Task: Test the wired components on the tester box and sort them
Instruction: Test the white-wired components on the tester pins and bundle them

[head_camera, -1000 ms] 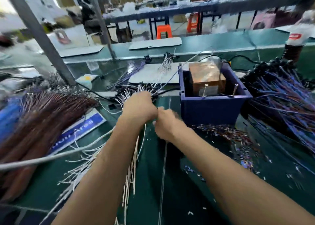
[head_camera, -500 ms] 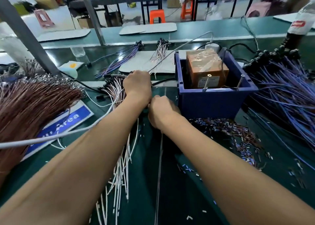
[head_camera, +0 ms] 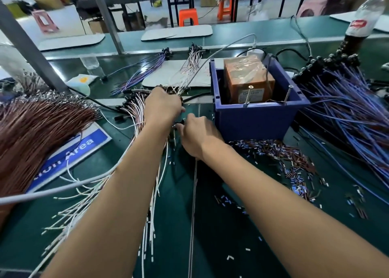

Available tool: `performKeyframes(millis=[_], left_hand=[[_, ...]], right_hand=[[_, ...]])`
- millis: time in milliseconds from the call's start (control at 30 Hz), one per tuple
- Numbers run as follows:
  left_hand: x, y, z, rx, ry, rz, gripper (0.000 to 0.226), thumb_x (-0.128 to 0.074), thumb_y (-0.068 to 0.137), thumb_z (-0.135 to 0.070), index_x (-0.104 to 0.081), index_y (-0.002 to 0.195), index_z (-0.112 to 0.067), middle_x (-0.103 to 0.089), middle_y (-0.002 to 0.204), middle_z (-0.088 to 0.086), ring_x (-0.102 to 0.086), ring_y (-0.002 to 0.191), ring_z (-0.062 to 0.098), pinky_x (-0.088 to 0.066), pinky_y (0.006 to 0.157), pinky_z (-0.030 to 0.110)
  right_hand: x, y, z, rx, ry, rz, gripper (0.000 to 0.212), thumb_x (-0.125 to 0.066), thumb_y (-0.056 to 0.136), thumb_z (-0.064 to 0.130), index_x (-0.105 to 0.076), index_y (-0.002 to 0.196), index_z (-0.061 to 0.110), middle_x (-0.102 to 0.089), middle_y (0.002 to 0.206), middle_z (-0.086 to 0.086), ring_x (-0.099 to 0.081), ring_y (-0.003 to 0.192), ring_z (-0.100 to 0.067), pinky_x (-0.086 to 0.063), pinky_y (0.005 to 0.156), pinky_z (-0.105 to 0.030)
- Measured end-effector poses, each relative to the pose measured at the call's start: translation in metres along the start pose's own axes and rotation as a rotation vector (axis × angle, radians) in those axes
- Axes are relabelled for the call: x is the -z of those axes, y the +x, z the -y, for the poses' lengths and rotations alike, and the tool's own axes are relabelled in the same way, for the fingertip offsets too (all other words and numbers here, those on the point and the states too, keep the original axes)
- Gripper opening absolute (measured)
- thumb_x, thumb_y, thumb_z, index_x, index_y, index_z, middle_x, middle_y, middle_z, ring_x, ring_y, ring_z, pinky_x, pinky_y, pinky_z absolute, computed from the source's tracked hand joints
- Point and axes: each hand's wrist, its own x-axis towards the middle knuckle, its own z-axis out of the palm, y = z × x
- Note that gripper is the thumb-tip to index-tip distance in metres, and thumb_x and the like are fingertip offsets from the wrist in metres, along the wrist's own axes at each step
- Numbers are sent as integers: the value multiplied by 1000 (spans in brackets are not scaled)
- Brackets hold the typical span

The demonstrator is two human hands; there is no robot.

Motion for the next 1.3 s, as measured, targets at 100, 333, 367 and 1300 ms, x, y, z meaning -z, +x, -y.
performKeyframes(millis=[100,333,367,1300], left_hand=[[-9,-14,16,90,-292,-86,10,-54,87,-10,-52,77,-13,-69,79,8,-60,76,25,-46,68,36],[-11,-57,-1,-9,-913,-50,11,-44,109,-10,-54,106,-6,-47,60,-2,-37,48,10,-29,44,23],[-8,-62,-7,-24,-1006,-31,14,-41,110,-9,-53,105,-6,-50,61,0,-40,49,10,-31,45,22],[-69,-127,4,-1026,116,27,27,-71,83,-4,-68,109,-10,-64,102,2,-63,86,24,-54,73,39]], right_hand=[[3,-5,0,12,-40,20,28,-40,109,42,-46,113,15,-60,107,-16,-49,89,-33,-40,73,-38],[24,-36,-6,147,360,160,24,-36,111,26,-54,116,11,-70,94,-21,-70,74,-41,-59,62,-46],[25,-42,-8,153,568,166,28,-35,112,20,-57,119,5,-70,95,-23,-69,72,-38,-57,59,-47],[126,-80,-137,444,140,-381,4,-77,92,16,-80,90,17,-73,71,11,-69,68,-2,-55,71,-22]])
